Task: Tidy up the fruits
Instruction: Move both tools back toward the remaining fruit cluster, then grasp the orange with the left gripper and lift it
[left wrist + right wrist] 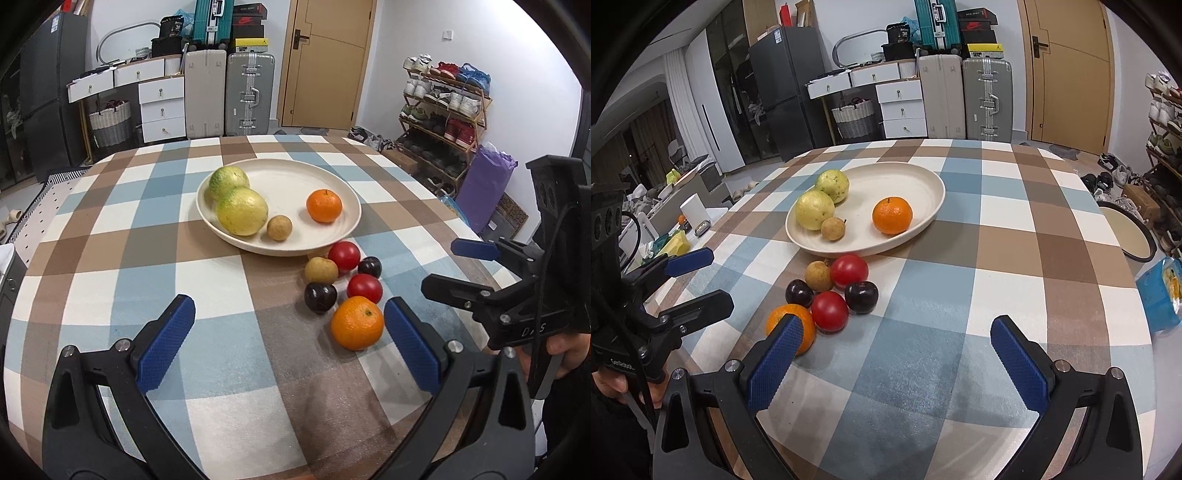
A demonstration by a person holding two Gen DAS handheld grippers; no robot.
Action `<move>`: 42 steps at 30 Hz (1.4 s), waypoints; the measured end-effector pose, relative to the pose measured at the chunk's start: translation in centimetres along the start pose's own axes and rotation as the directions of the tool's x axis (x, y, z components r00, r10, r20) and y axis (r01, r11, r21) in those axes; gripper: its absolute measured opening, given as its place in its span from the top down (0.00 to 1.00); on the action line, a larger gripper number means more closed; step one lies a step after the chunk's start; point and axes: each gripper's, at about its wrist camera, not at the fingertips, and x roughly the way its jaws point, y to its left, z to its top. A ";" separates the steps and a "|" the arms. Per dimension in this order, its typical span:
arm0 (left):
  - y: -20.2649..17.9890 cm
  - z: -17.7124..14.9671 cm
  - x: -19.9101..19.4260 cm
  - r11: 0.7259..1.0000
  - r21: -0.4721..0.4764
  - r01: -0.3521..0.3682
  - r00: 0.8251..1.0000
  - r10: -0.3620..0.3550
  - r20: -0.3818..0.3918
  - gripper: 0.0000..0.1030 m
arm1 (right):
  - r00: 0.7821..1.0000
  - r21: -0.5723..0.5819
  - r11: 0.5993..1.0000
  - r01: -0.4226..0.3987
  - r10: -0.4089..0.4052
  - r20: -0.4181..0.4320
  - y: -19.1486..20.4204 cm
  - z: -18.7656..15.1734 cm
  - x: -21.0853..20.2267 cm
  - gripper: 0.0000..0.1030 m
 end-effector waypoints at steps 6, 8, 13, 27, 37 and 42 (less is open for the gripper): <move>-1.1 -0.5 1.0 1.000 0.015 0.018 1.000 -0.018 -0.025 0.01 | 1.000 -0.010 1.000 0.012 -0.012 -0.015 -0.2 -0.4 0.4 0.00; -1.3 -0.6 1.3 1.000 0.020 0.024 0.999 -0.023 -0.030 0.01 | 1.000 -0.008 1.000 0.012 -0.012 -0.021 -0.4 -0.5 0.5 0.00; -1.8 -0.8 2.0 0.999 0.026 0.025 0.999 -0.024 -0.048 0.01 | 1.000 0.001 1.000 0.012 -0.012 -0.027 -0.9 -0.8 0.7 0.00; -2.0 -0.9 3.8 0.999 0.010 0.031 0.993 -0.029 -0.111 0.01 | 0.999 -0.004 1.000 0.011 -0.011 -0.030 -0.9 -0.8 1.0 0.00; -3.7 -0.8 5.0 0.997 0.048 0.061 0.989 -0.054 -0.139 0.13 | 0.999 -0.006 0.999 0.031 -0.031 -0.038 -1.1 -0.7 1.2 0.00; -3.8 -0.9 5.2 0.994 0.037 0.101 0.983 -0.094 -0.156 0.27 | 0.998 -0.006 0.999 0.037 -0.037 -0.041 -1.2 -0.7 1.3 0.00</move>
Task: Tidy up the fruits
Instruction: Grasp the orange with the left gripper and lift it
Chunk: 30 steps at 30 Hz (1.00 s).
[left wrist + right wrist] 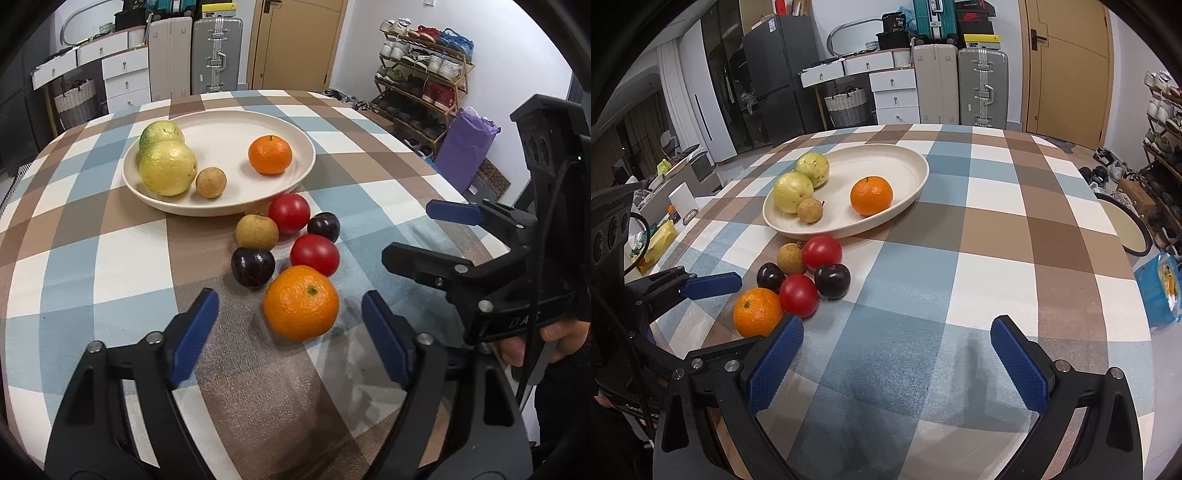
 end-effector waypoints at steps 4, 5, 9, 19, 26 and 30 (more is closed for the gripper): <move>0.1 -0.1 0.2 1.000 -0.007 0.013 1.000 -0.013 -0.008 0.33 | 1.000 0.004 1.000 -0.001 0.001 0.004 -0.2 0.1 -0.1 0.00; 0.1 -0.1 0.2 1.000 -0.009 0.016 1.000 -0.016 -0.009 0.34 | 1.000 0.005 1.000 -0.001 0.001 0.004 -0.2 0.1 -0.1 0.00; 0.3 -0.2 0.1 1.000 -0.018 0.021 1.000 -0.021 -0.006 0.37 | 1.000 -0.003 1.000 0.007 -0.007 0.000 -0.1 0.1 -0.1 0.00; 0.0 -0.5 -0.2 0.997 -0.001 0.074 0.997 -0.074 -0.011 0.64 | 1.000 0.001 1.000 0.000 0.000 -0.002 0.0 0.2 0.2 0.00; 0.0 -0.5 -1.1 0.998 0.006 0.070 0.997 -0.070 0.018 0.64 | 1.000 -0.001 1.000 -0.008 0.008 -0.009 0.3 0.2 0.6 0.00; 0.6 -0.5 -2.1 0.999 -0.008 0.051 0.998 -0.051 0.040 0.64 | 1.000 -0.013 1.000 -0.018 0.018 -0.018 0.8 0.3 0.8 0.00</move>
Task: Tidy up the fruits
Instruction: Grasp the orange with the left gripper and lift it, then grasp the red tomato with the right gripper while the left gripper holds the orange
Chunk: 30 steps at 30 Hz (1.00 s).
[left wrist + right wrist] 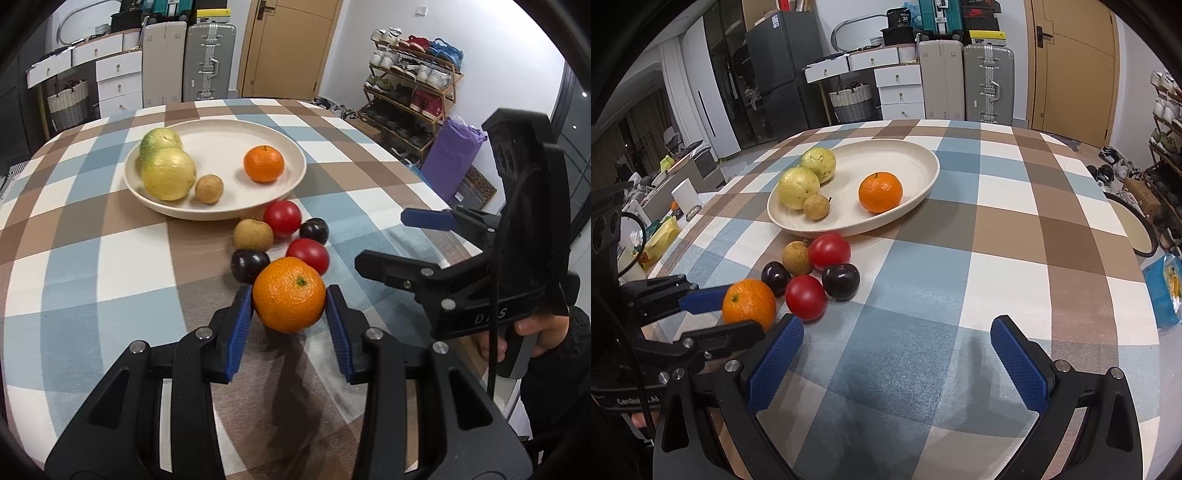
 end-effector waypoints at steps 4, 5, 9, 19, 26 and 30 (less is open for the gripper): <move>1.0 0.1 -1.1 1.000 -0.021 -0.023 1.000 0.023 0.020 0.64 | 1.000 0.000 1.000 -0.026 0.026 -0.009 0.5 0.0 0.3 0.00; 1.3 0.1 -1.3 0.999 -0.026 -0.030 0.999 0.030 0.025 0.64 | 0.999 -0.004 0.999 -0.032 0.032 -0.014 0.8 -0.1 0.4 0.00; 2.3 0.1 -2.1 0.998 -0.037 -0.046 0.998 0.047 0.038 0.64 | 0.999 -0.043 0.999 -0.033 0.031 -0.033 2.1 -0.2 0.9 0.01; 4.9 0.1 -2.9 0.991 -0.081 -0.108 0.991 0.113 0.067 0.64 | 0.993 -0.059 0.993 -0.100 0.096 -0.070 4.6 0.1 2.0 0.22; 6.0 0.1 -2.8 0.988 -0.105 -0.113 0.990 0.120 0.069 0.64 | 0.989 -0.075 0.988 -0.135 0.130 -0.066 5.9 0.2 2.2 0.42; 6.1 0.2 -2.8 0.988 -0.107 -0.110 0.990 0.118 0.071 0.64 | 0.988 -0.077 0.986 -0.148 0.143 -0.063 6.1 0.4 2.3 0.45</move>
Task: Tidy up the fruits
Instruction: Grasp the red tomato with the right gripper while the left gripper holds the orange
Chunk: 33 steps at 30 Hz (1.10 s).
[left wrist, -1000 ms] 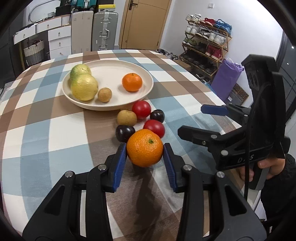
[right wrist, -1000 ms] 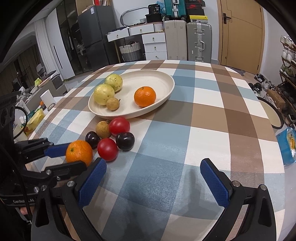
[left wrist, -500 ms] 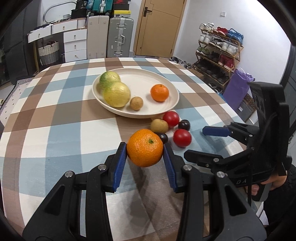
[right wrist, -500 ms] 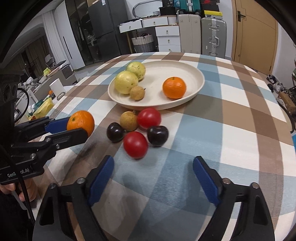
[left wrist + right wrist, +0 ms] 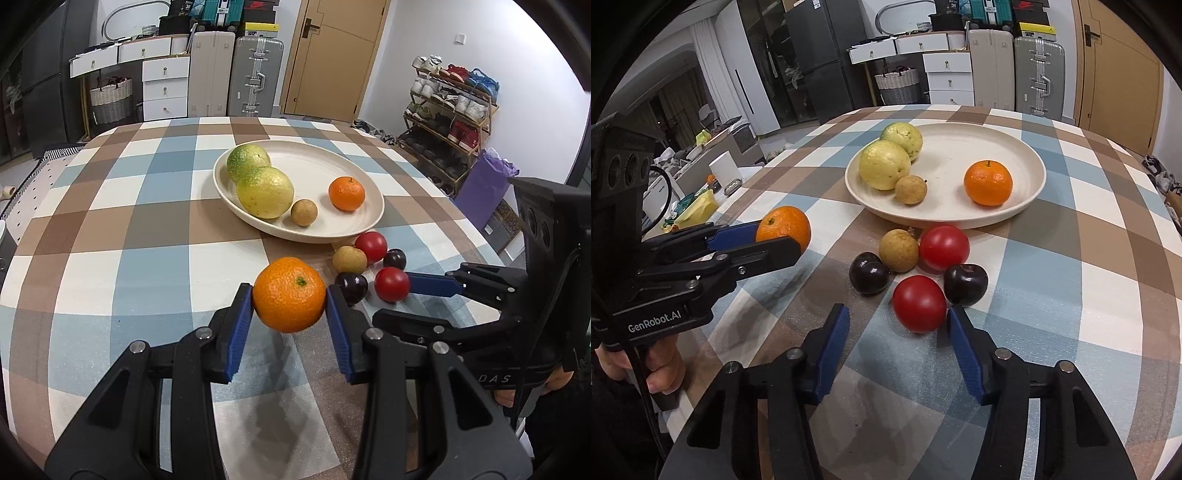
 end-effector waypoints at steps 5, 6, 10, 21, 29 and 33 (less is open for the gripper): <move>0.0 0.0 0.0 1.000 0.002 0.000 1.000 0.000 0.000 0.64 | 1.000 0.003 1.000 0.002 -0.002 0.002 0.1 0.2 0.2 0.51; 0.0 0.0 0.0 1.000 0.001 0.000 1.000 0.000 -0.001 0.64 | 1.000 0.003 1.000 0.002 -0.002 0.001 0.1 0.3 0.3 0.52; 0.0 0.0 0.0 1.000 0.000 0.001 1.000 -0.001 -0.002 0.64 | 1.000 0.010 1.000 0.013 -0.013 0.001 0.0 0.4 0.4 0.63; -0.3 0.1 -0.2 1.000 0.005 0.001 1.000 -0.001 0.008 0.64 | 1.000 0.009 1.000 0.011 -0.011 0.024 0.0 0.0 -0.4 0.71; -1.1 0.5 -0.7 1.000 0.009 0.010 1.000 -0.011 0.019 0.64 | 0.998 0.013 1.000 0.004 -0.005 0.061 -0.4 -0.1 -2.3 0.71; -1.5 1.1 -1.2 1.000 0.022 0.007 0.999 -0.008 0.033 0.64 | 0.996 0.018 1.000 -0.002 0.000 0.090 -0.7 0.4 -3.7 0.71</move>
